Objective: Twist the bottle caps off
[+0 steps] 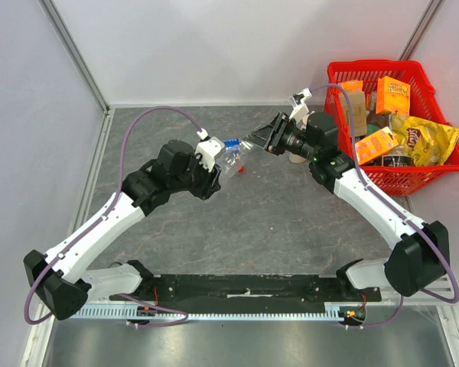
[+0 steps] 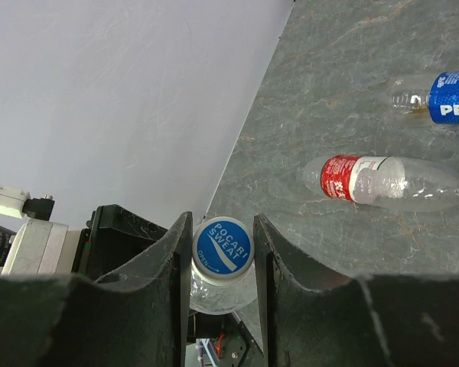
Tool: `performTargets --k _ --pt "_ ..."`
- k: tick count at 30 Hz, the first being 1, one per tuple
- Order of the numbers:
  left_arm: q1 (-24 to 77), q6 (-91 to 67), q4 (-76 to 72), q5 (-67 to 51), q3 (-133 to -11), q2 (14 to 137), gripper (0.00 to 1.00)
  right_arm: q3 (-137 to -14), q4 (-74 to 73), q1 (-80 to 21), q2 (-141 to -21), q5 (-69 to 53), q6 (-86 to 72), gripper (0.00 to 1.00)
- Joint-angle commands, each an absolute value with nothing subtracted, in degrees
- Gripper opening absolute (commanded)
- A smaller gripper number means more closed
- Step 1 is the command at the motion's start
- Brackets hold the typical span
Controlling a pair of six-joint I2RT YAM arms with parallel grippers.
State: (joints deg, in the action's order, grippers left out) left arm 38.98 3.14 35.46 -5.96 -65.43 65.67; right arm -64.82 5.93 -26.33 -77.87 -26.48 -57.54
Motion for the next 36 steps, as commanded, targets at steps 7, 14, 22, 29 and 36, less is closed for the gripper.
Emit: performTargets --k 7,14,22,29,36 --pt "38.8 1.7 33.4 -6.7 -68.7 65.8 0.27 -63.5 13.4 -26.5 -75.9 -29.9 -57.2 0.0" --pt "38.8 0.6 32.1 -13.6 -70.0 65.0 0.23 -65.4 14.5 -26.5 -74.4 -33.0 -52.6 0.0" --pt "38.8 -2.4 30.9 -21.9 -70.8 63.7 0.2 -66.6 15.2 -26.5 -72.1 -38.0 -47.9 0.0" --pt "38.8 -3.3 26.9 -30.6 -69.3 60.0 0.19 -65.7 18.4 -26.5 -69.5 -44.5 -45.5 0.0" --pt "38.8 -4.9 23.4 -42.5 -68.2 58.7 0.18 -65.0 25.2 -26.4 -67.8 -52.5 -45.2 0.0"
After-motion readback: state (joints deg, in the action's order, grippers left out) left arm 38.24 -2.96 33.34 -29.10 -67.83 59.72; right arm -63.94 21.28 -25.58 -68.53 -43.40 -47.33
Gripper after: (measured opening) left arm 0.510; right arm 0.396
